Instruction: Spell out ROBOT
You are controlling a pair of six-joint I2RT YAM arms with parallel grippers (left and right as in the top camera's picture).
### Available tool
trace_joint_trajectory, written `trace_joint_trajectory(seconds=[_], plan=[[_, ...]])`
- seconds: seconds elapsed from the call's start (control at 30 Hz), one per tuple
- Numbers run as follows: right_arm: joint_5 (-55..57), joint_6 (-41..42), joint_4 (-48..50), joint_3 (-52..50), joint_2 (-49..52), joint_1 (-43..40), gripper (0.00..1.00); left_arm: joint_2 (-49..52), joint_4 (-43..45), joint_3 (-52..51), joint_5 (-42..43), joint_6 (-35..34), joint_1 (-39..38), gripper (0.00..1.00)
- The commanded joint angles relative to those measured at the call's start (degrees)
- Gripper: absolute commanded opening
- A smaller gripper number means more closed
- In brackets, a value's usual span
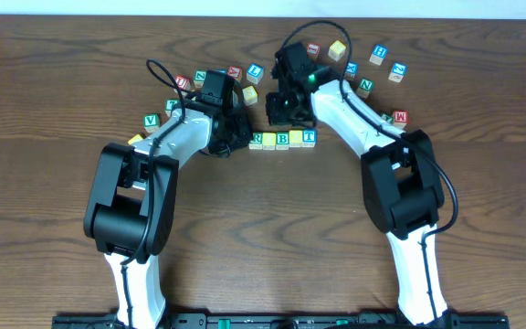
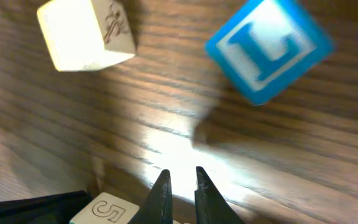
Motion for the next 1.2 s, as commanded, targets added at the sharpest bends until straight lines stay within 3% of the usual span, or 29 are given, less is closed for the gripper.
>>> trace_joint_trajectory(seconds=[0.0,0.2,1.17], plan=[[3.85,-0.66,-2.36,1.77,-1.42,-1.95,0.1,1.53,0.04,-0.33,-0.11,1.01,-0.24,0.07],[6.36,-0.66,-5.6,0.83,-1.42,-2.62,0.01,1.53,0.07,-0.33,-0.11,0.98,-0.24,0.07],[8.72,-0.61,-6.62,-1.33,-1.4,0.02,0.01,1.53,0.04,-0.33,-0.11,0.98,-0.24,0.08]])
